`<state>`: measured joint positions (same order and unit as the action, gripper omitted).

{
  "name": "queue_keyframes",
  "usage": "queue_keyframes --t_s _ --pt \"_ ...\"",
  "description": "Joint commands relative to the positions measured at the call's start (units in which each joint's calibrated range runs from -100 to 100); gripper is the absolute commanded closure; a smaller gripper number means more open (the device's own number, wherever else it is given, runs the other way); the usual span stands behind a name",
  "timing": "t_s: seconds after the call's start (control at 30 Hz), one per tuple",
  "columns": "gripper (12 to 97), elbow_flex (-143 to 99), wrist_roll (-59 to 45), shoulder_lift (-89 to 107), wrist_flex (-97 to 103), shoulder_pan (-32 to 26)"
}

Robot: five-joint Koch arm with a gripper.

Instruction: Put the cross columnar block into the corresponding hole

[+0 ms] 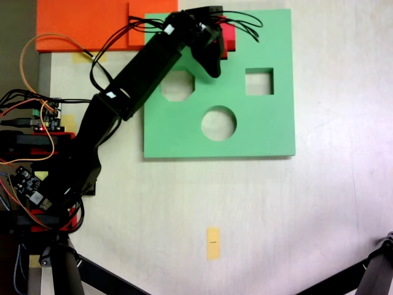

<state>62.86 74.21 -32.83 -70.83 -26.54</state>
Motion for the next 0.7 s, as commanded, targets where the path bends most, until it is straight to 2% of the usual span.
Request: queue_keyframes --t_s 0.0,0.2,0.3,0.43,0.47,0.53,0.57,0.67 --pt "13.4 3.44 -1.86 13.98 -5.68 -0.59" --pt "13.6 3.64 -16.12 45.4 -22.53 1.12" --pt "14.3 3.54 -26.32 62.58 -26.48 2.83" --pt "14.3 3.34 -32.77 78.08 -27.63 6.98" --pt "16.4 3.14 -36.48 80.88 -28.02 9.04" --pt "33.9 3.14 -44.88 85.76 -28.02 15.09" --pt "39.9 3.14 -47.18 87.16 -27.05 17.48" --pt "41.5 -5.63 -50.26 95.68 -20.89 22.22"
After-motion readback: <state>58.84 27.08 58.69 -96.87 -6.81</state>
